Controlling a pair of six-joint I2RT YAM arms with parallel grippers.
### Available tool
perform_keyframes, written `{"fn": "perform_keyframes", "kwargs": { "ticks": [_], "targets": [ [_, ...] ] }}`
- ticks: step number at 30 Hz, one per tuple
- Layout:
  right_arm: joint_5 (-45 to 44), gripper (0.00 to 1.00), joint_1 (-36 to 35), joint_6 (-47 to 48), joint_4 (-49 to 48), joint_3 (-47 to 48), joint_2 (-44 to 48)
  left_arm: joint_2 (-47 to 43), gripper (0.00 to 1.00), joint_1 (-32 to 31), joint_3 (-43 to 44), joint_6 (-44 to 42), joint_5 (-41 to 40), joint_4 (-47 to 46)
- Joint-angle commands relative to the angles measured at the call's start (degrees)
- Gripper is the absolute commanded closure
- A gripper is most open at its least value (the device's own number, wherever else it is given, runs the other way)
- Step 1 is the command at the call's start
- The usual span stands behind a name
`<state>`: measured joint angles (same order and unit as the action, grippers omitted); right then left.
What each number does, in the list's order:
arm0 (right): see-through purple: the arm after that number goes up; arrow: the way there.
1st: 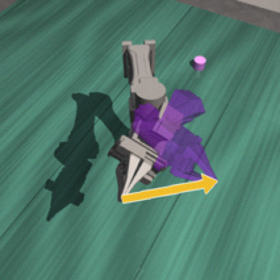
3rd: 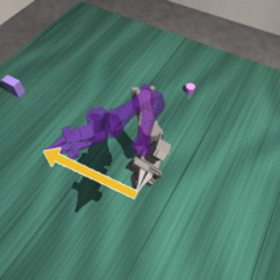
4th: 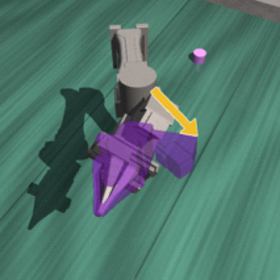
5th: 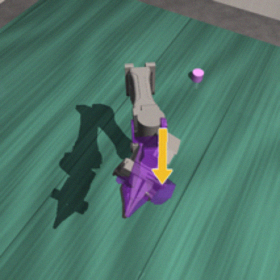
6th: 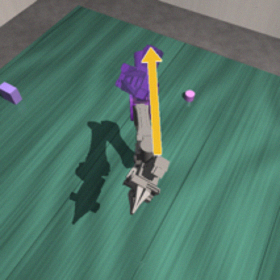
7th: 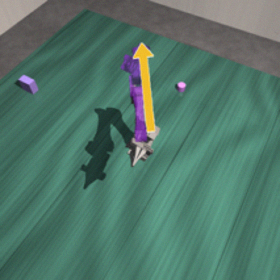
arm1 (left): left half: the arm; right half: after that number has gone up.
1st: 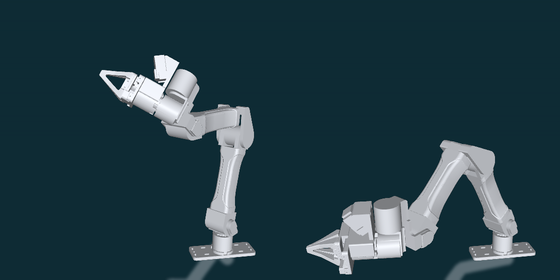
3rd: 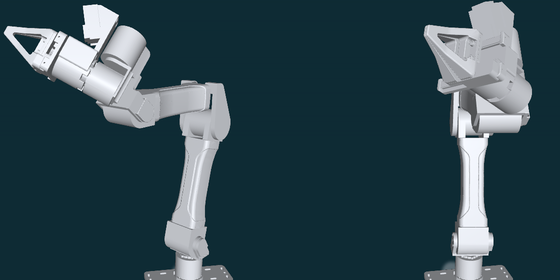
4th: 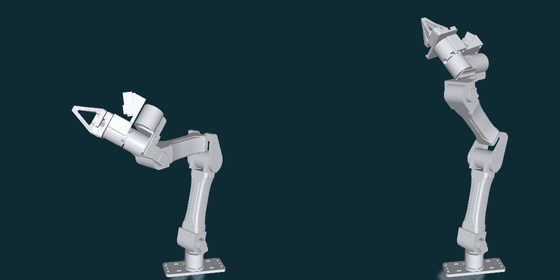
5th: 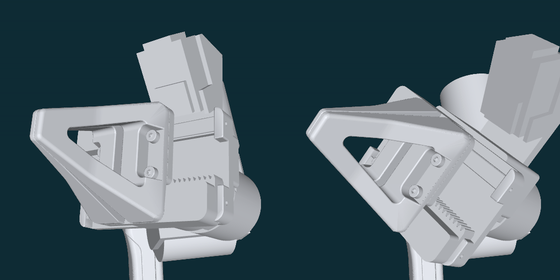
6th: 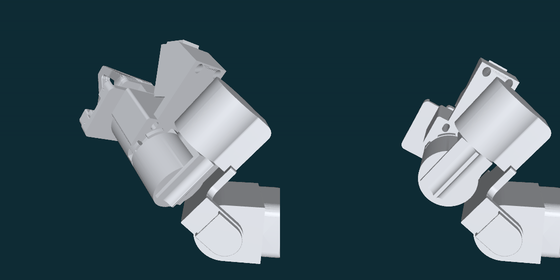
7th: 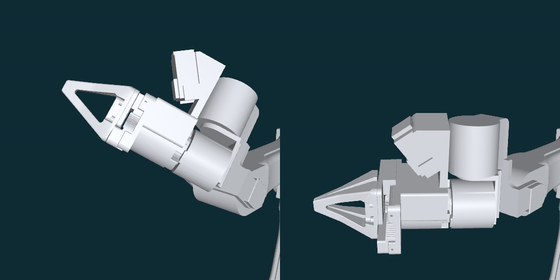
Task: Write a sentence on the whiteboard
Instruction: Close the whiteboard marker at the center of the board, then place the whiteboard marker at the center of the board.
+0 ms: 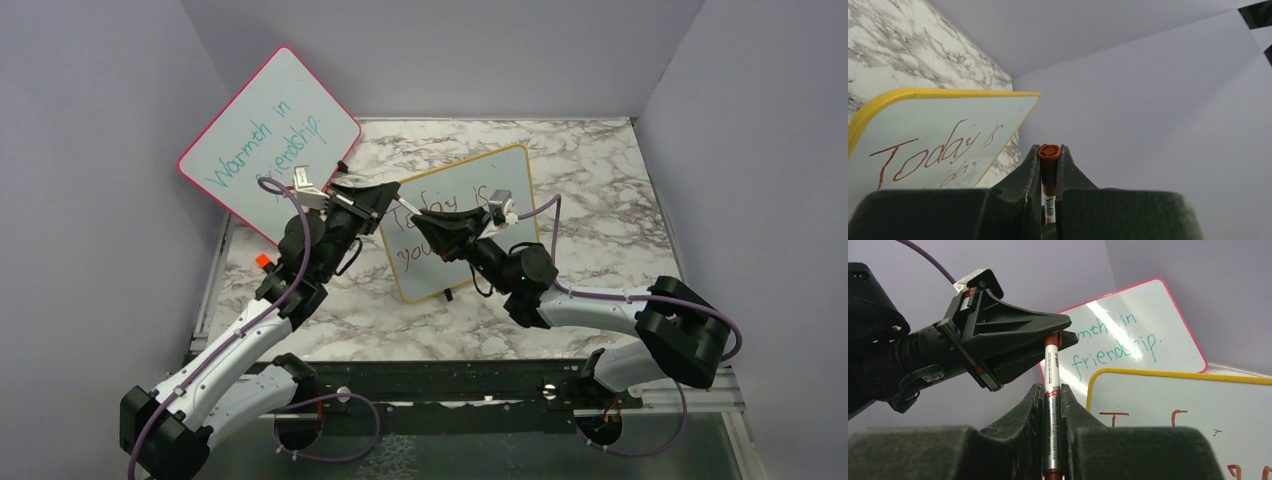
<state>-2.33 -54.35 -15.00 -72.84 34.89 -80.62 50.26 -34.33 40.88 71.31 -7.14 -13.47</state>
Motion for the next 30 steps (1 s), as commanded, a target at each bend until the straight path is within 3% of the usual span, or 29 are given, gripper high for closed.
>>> {"fn": "perform_keyframes", "kwargs": {
  "ticks": [1,6,12,16,18,26,30],
  "targets": [
    [-5.9,0.99,0.1,-3.3,-7.5,4.6,-1.5,-1.5,1.00,-4.4,-3.3,1.4,4.7,-0.2],
    [-5.9,0.99,0.1,-3.4,-4.0,5.7,-1.5,-3.7,1.00,-5.3,-4.3,-0.5,2.0,-0.5],
    [-7.1,0.99,0.2,0.4,6.9,4.4,2.9,-7.6,0.99,-5.2,-4.9,-5.1,-3.7,1.8],
    [-9.1,1.00,0.2,4.9,14.3,3.2,7.3,-9.6,0.62,-5.2,-6.0,-7.4,-6.3,2.0],
    [-11.0,1.00,0.2,7.5,17.9,2.8,9.7,-10.5,0.50,-5.2,-5.8,-10.0,-7.4,3.2],
    [-26.5,0.99,1.7,16.7,36.1,2.7,18.6,-16.1,0.15,-5.2,-3.4,-26.5,-15.4,16.0],
    [-31.6,1.00,8.0,15.4,46.6,2.8,22.7,-19.9,0.10,-5.2,-3.4,-36.2,-18.4,22.4]
  ]
}}
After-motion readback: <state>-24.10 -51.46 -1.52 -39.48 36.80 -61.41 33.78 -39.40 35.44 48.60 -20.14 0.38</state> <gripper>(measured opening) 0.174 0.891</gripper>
